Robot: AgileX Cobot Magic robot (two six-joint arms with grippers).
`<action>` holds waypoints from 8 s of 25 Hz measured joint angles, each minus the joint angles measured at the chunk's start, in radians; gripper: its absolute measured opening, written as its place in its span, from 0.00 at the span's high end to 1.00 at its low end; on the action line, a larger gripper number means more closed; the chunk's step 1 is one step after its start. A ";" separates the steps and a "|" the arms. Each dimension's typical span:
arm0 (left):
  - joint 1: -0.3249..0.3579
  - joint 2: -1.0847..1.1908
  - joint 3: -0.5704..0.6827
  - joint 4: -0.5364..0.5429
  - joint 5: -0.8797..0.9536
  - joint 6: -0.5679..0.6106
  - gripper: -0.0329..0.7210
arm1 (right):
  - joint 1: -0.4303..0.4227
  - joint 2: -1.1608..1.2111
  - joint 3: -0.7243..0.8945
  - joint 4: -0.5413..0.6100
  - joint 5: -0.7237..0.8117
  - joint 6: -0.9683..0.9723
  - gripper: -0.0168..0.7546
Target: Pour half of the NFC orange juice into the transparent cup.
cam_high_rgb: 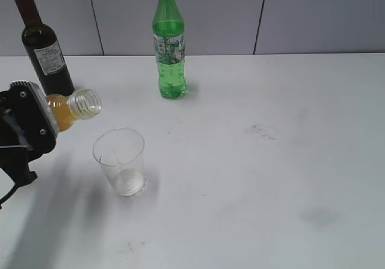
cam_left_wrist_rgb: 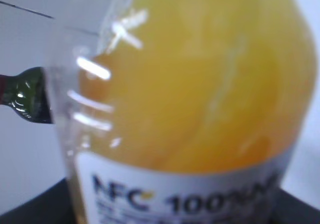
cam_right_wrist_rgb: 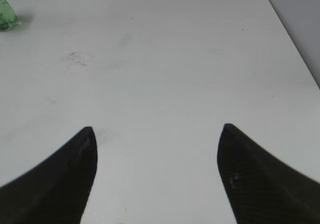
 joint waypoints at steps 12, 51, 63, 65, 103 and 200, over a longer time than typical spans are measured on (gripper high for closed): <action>0.000 0.000 -0.005 -0.008 -0.001 0.081 0.33 | 0.000 0.000 0.000 0.000 0.000 0.000 0.24; 0.000 0.000 -0.007 -0.083 -0.003 0.302 0.33 | 0.000 0.000 0.000 0.000 0.000 0.000 0.24; 0.000 0.000 -0.007 -0.085 -0.003 0.321 0.33 | 0.000 0.000 0.000 0.000 0.000 0.000 0.24; 0.000 0.000 -0.007 -0.085 -0.004 0.321 0.33 | 0.000 0.000 0.000 0.000 0.000 0.000 0.24; 0.000 -0.004 -0.007 -0.076 -0.034 0.322 0.33 | 0.000 0.000 0.000 0.000 0.000 0.001 0.24; 0.234 0.672 -0.375 0.716 -0.543 -1.532 0.33 | 0.000 0.000 0.000 0.008 0.000 0.001 0.24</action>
